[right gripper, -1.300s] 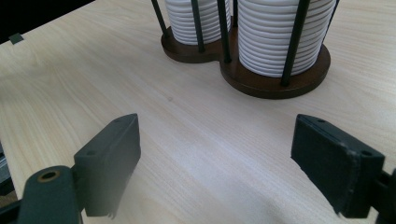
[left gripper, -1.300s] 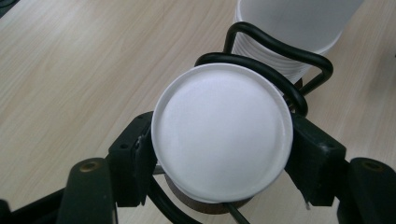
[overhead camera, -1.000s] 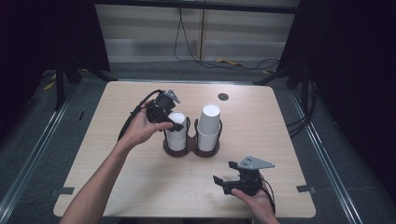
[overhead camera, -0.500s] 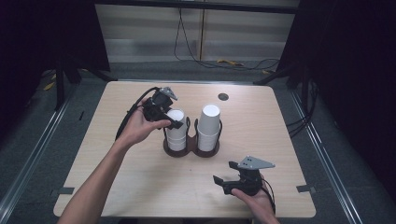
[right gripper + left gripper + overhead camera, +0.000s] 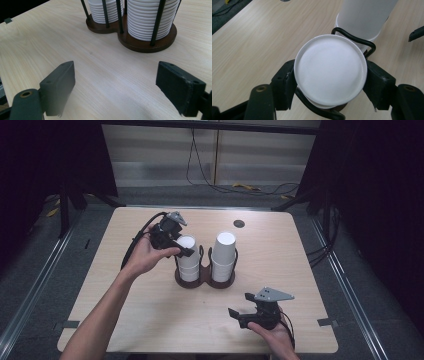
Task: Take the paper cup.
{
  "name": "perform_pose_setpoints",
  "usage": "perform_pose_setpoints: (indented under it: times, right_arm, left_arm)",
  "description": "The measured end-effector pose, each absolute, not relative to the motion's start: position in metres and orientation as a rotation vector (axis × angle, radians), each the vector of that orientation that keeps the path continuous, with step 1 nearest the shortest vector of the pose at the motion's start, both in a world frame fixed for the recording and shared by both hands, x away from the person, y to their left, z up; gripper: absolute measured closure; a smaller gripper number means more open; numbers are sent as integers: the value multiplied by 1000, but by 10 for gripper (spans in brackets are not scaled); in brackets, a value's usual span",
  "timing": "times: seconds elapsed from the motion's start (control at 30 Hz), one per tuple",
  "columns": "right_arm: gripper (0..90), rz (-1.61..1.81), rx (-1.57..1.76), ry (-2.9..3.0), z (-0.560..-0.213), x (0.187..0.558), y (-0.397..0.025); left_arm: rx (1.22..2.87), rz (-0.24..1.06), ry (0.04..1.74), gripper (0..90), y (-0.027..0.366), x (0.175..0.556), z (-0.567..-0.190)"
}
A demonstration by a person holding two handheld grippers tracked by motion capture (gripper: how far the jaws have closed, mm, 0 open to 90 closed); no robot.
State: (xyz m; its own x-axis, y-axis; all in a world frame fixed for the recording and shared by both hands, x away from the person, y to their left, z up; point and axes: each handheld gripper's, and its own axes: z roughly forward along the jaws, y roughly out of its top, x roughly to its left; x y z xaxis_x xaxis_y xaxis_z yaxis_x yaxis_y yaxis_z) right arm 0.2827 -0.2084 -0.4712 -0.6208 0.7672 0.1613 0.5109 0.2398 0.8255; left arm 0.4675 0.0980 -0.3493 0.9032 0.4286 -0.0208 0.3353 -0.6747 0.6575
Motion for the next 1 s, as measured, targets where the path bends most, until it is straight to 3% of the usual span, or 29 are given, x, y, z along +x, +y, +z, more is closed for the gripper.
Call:
perform_pose_setpoints:
  times: [0.6,1.0]
  right_arm:
    - [157,1321,1201,2236,-472,284,-207]
    - [159,1322,1205,2235,-473,285,-207]
  left_arm:
    - [2242,178,534,335,116,463,-334]
    - [2162,247,458,335,123,449,-310]
